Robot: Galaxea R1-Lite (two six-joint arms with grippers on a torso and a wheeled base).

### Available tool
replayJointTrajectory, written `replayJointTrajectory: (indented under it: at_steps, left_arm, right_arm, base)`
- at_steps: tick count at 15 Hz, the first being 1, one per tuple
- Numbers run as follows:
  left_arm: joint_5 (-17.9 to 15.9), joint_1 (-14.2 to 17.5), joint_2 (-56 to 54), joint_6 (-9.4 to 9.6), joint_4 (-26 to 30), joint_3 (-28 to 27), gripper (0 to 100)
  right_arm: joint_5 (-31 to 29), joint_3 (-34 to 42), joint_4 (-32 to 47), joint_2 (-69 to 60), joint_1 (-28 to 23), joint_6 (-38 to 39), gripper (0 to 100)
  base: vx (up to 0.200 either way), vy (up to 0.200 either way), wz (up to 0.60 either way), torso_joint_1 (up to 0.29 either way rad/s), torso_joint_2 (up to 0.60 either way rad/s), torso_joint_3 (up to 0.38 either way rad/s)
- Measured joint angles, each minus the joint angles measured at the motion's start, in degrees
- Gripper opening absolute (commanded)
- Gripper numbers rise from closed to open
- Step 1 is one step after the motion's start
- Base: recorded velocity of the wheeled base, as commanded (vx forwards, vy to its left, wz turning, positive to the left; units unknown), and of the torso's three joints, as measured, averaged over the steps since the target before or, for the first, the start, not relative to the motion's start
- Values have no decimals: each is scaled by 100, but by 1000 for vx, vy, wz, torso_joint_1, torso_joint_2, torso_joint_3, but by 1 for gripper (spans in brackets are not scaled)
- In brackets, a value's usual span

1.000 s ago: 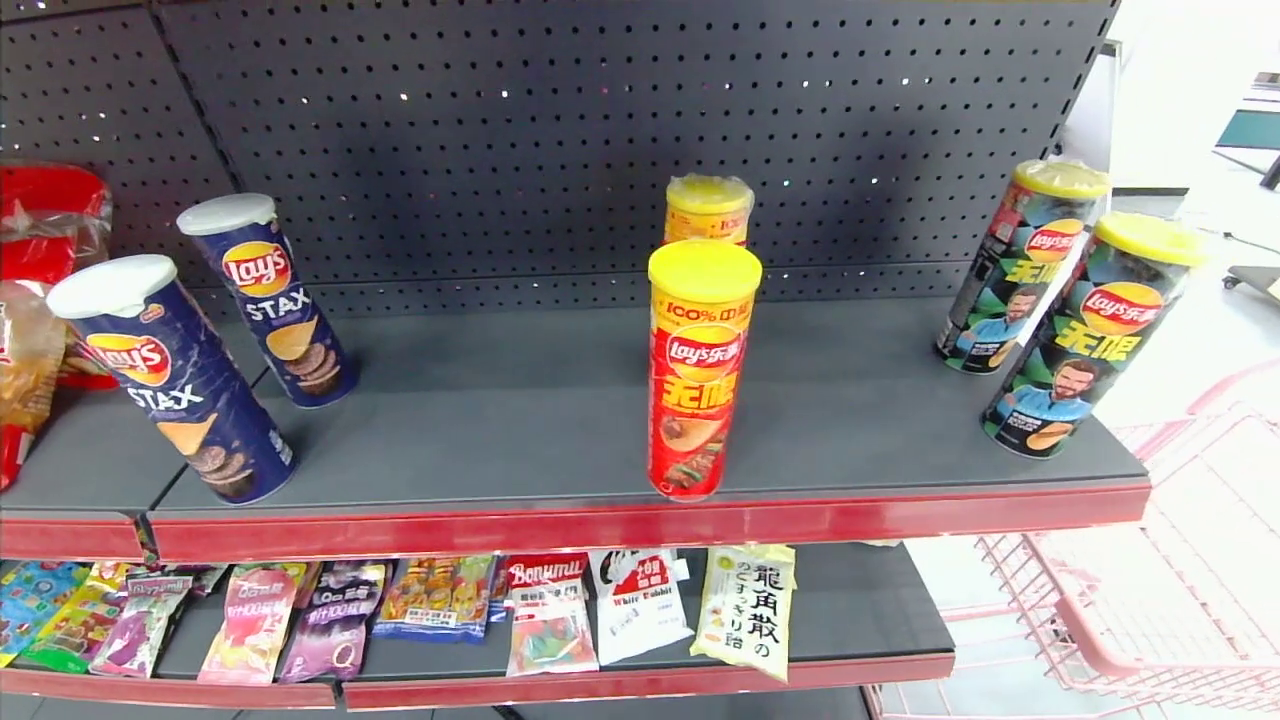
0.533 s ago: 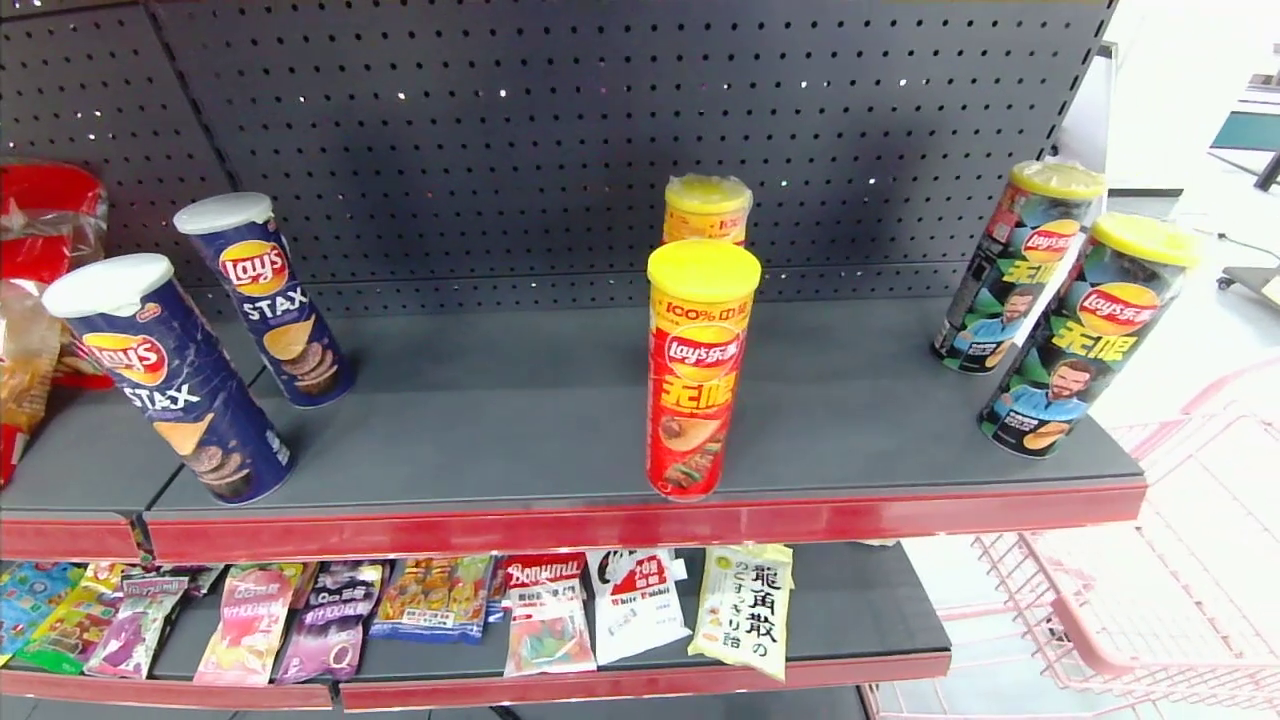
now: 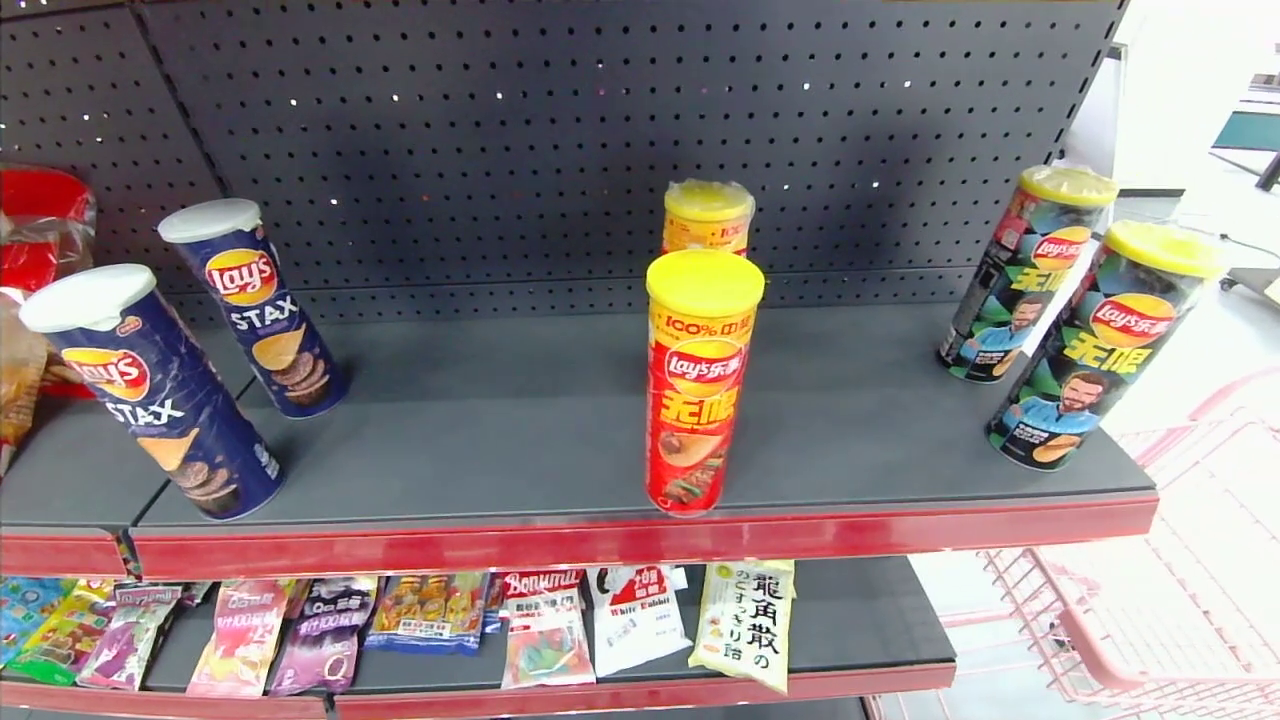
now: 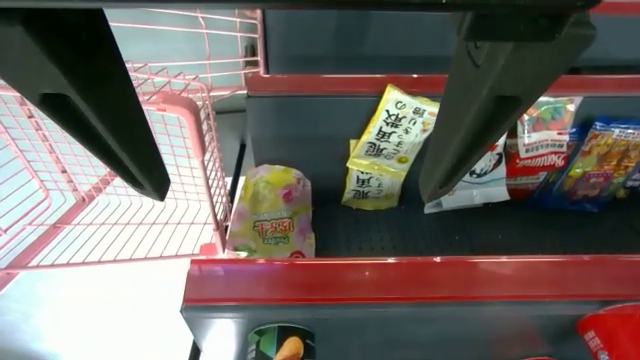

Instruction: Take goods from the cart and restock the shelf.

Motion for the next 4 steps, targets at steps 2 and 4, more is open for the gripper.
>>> replayJointTrajectory:
  at_steps: [2,4]
  left_arm:
    - [2,0,0,0,0,0,100]
    - [0,0,0,0,0,0,100]
  right_arm:
    - [0,0,0,0,-2,-2,100]
    - [-4,0,0,0,-2,-5,100]
  base:
    - [0,0,0,0,0,0]
    - [0,0,0,0,0,0]
